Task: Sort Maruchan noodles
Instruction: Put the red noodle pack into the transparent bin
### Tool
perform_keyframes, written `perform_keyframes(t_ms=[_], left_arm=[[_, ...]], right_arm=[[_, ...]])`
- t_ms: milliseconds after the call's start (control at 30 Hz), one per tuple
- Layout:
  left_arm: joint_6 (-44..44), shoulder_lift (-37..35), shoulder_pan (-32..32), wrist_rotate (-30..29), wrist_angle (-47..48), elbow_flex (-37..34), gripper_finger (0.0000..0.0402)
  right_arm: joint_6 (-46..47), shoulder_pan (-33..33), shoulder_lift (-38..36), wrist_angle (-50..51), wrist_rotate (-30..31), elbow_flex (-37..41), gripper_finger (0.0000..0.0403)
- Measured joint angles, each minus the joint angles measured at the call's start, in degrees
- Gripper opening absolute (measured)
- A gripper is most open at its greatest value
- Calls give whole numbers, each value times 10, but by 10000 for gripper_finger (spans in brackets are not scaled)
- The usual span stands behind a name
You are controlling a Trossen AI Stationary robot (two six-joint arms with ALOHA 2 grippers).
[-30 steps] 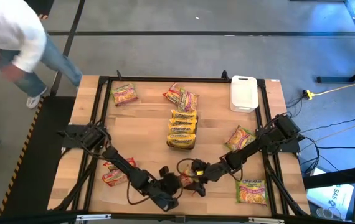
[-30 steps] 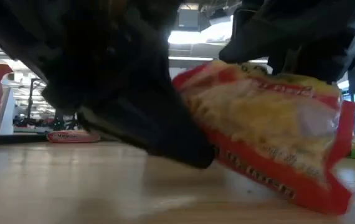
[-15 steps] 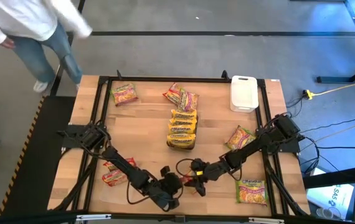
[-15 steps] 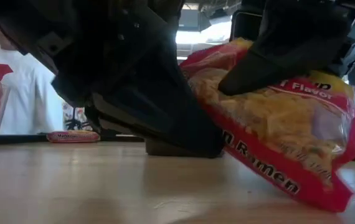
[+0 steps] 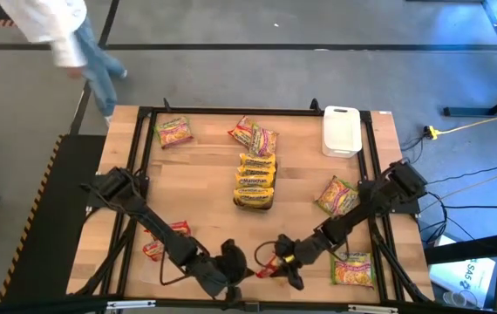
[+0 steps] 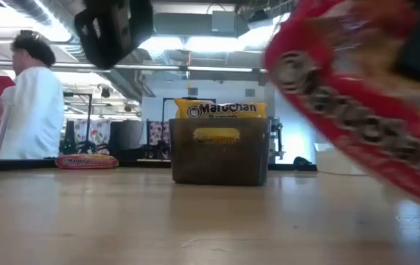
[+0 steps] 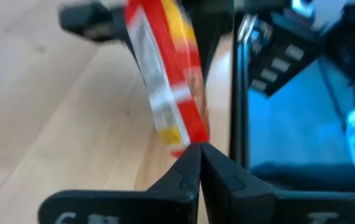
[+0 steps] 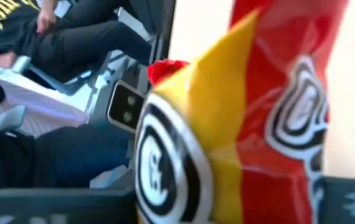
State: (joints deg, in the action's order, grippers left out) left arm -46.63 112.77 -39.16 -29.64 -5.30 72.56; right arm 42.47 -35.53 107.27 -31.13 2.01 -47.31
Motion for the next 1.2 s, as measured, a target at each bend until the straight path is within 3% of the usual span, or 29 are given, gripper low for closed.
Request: perform_keyframes(t_ms=[233,367,567,700,833,1200], left_arm=[[-50,-4,21,21,-27,0,41],[-77,-4,39,38,-40,0,94],[-84,-1,53,58,-66,0,188],[-78,17,59,64,-88,0,229],[-69,38,63,74,-140,0,237],[-53,43,70,74,-139,0,236]], right_arm=[[-22,-32,0,18,54,-9,95],[-27,-35,0,22,65,-9,89],[-27,-35,0,25,75,-9,115],[-37,-35,0,21,76,-9,106],[-39,-35,0,14,76,-9,94],[-33,-30,1,8,81,-12,98]])
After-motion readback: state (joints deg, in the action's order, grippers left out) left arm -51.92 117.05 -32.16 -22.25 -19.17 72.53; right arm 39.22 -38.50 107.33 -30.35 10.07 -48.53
